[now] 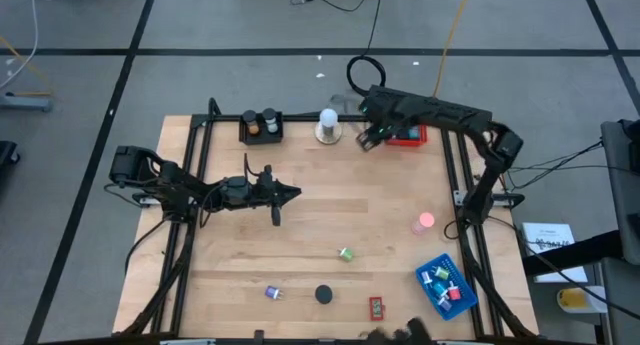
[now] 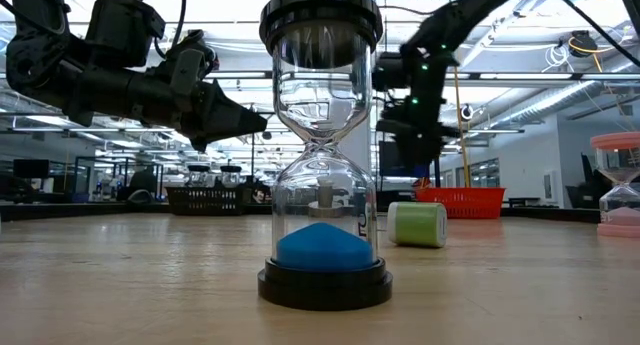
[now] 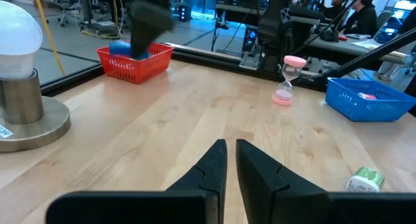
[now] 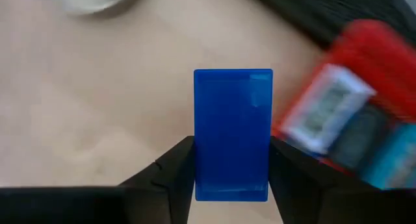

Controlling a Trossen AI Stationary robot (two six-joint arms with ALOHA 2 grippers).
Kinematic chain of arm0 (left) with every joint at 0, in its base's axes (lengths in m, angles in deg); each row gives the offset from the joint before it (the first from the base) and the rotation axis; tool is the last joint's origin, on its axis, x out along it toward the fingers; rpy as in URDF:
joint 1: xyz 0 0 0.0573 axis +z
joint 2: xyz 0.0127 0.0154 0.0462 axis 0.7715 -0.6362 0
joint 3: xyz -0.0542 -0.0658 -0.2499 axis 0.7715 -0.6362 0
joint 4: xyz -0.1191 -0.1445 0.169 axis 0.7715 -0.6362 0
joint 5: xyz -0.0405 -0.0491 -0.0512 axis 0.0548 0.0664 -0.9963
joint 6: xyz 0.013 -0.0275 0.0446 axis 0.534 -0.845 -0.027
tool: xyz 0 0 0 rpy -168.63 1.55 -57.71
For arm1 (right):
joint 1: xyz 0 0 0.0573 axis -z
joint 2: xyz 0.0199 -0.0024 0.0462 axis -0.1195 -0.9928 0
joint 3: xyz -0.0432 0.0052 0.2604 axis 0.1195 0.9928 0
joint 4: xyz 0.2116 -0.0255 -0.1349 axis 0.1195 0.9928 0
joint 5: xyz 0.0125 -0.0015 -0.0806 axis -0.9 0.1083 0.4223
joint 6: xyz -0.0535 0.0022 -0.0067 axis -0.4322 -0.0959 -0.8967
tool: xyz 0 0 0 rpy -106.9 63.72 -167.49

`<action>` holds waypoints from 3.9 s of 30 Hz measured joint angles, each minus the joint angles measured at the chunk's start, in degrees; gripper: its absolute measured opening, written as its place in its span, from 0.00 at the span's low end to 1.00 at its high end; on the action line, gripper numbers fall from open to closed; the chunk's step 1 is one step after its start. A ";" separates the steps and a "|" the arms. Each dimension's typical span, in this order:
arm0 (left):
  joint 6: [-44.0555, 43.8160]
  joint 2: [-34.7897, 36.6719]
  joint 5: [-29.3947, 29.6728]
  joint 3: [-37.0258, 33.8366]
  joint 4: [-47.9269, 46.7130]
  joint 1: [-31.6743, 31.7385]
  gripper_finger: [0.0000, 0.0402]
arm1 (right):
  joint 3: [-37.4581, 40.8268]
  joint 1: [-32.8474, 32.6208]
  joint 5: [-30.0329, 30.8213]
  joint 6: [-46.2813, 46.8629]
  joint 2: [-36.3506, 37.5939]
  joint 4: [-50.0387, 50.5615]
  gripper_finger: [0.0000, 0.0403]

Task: Pick & Place Office items
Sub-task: Put the blue digital timer into the red bin, then put the blue hourglass into the black bin

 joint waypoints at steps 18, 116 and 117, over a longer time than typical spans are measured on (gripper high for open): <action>0.00 0.00 0.00 0.00 0.00 0.00 0.10 | 5.23 16.71 -0.91 4.78 0.05 0.01 0.40; -10.85 -0.02 -4.85 1.31 -0.24 1.31 0.10 | 50.68 2.51 -4.92 -11.36 44.17 -57.01 0.01; -10.89 0.00 -4.94 1.93 -1.16 0.88 0.10 | 52.69 1.50 -4.92 -10.87 44.89 -60.90 0.01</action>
